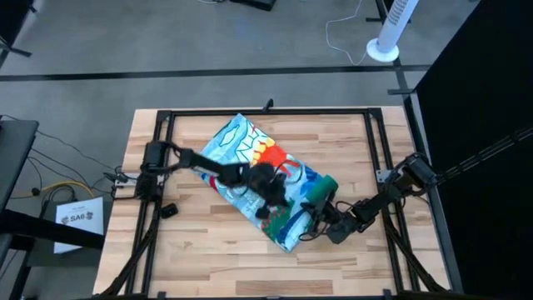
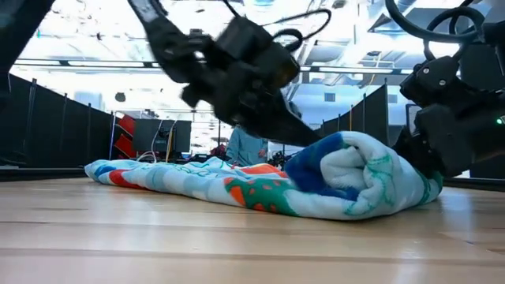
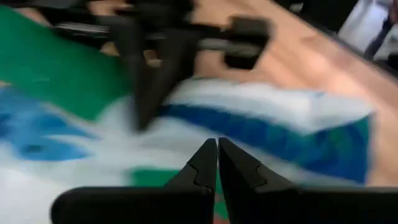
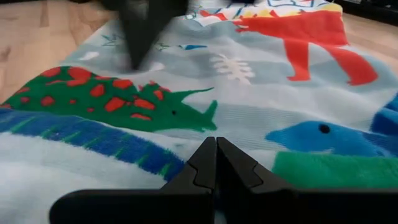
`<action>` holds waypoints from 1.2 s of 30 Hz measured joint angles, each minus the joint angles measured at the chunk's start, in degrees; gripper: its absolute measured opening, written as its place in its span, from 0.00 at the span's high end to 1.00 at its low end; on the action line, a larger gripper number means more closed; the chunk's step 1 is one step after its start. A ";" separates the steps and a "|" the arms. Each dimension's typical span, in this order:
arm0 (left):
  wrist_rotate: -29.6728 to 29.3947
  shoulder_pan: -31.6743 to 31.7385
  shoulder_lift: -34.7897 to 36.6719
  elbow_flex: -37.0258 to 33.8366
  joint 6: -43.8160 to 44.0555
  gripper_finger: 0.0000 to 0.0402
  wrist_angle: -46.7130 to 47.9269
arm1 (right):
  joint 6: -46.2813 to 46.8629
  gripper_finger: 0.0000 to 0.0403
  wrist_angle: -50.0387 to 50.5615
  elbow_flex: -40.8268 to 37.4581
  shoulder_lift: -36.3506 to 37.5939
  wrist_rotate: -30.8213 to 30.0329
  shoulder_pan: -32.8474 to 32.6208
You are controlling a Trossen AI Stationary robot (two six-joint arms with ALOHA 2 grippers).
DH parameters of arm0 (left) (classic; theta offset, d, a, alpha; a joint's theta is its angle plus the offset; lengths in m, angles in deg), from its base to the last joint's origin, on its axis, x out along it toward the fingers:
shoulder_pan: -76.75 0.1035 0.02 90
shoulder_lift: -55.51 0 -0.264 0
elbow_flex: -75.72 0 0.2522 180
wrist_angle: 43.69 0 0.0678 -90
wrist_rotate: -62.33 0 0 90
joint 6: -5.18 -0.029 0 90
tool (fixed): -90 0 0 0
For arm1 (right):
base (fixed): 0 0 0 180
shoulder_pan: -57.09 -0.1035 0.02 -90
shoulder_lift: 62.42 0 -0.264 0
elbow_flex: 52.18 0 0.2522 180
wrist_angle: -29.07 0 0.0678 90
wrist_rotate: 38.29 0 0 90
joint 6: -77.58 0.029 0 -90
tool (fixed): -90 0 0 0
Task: Roll towel
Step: Roll the multicolor dinosaur print towel
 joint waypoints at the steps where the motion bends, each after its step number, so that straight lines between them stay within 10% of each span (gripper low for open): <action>1: 0.69 1.43 -0.71 1.79 -2.10 1.00 1.34 | 0.41 1.00 0.01 0.00 -0.02 0.16 -0.19; 10: 7.03 6.80 -9.60 19.65 -12.82 0.82 18.57 | 5.26 1.00 -0.35 0.00 -0.07 1.09 -1.65; 19: 8.62 3.42 -12.21 21.59 -18.41 0.51 17.18 | 5.48 1.00 -0.48 0.11 -0.09 1.53 -0.80; 36: 3.56 2.45 -13.84 21.78 -19.44 0.46 13.82 | 6.42 1.00 -0.63 0.15 -0.15 1.60 -1.04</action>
